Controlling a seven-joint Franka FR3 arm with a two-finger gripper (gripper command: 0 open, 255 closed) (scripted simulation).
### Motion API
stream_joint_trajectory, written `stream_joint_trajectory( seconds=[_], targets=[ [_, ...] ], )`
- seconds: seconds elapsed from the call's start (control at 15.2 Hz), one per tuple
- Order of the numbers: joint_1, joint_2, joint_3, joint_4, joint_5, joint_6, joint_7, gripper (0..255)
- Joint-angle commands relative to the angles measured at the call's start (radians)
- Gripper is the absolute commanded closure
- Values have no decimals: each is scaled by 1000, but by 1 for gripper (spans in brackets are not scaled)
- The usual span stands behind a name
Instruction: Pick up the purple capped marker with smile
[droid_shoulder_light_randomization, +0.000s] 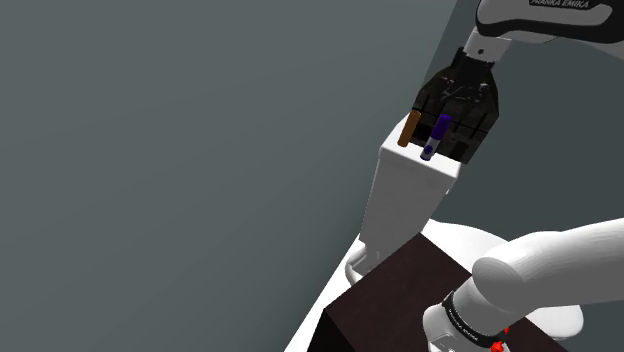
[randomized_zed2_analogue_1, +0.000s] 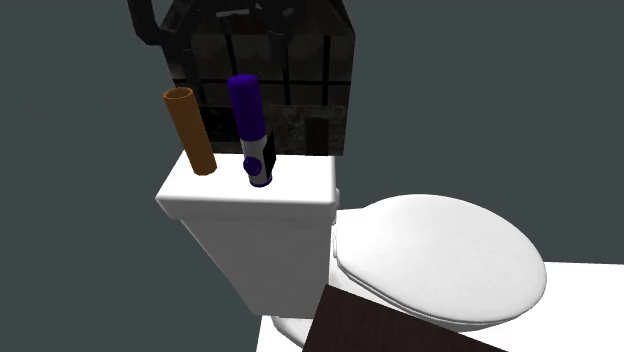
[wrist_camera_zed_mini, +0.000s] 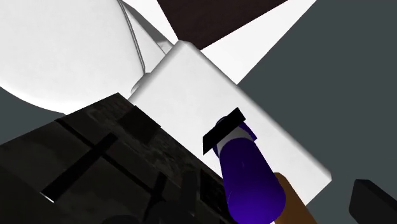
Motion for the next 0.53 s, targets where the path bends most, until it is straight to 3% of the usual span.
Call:
stream_joint_trajectory(
  seconds=[0.0,0.26,0.33,0.46],
  targets=[
    [-7,10,-11,-39,-5,32,-2,0],
    [-9,6,-12,-77,-7,66,-2,0],
    [-9,17,-15,-69,-6,69,-5,255],
    [-7,11,-9,-71,-4,65,2,255]
  ],
)
